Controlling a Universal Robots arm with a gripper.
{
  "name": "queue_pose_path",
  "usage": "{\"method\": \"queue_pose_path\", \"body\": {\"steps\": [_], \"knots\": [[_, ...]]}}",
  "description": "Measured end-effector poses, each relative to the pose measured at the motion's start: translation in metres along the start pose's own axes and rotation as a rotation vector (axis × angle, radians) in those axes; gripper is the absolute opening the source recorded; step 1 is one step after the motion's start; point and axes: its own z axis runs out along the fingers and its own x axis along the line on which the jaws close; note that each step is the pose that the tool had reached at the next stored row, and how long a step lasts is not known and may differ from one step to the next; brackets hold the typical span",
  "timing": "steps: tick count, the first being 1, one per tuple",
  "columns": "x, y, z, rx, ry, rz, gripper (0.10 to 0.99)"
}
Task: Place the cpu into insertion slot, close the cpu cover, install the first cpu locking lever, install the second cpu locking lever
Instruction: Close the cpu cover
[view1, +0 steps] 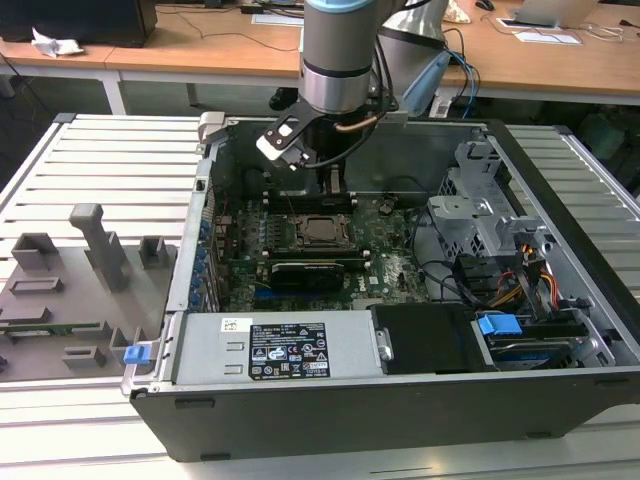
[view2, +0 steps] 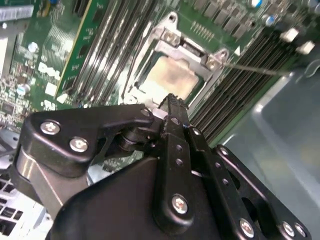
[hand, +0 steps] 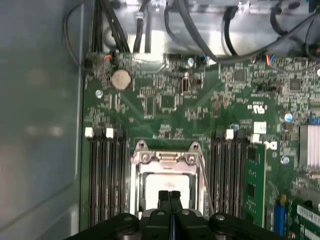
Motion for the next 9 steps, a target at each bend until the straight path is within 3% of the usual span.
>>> {"method": "queue_pose_path", "body": {"steps": [9], "knots": [[0.0001,-0.0080,-0.0002,0.000,-0.0001,0.000,0.106]]}}
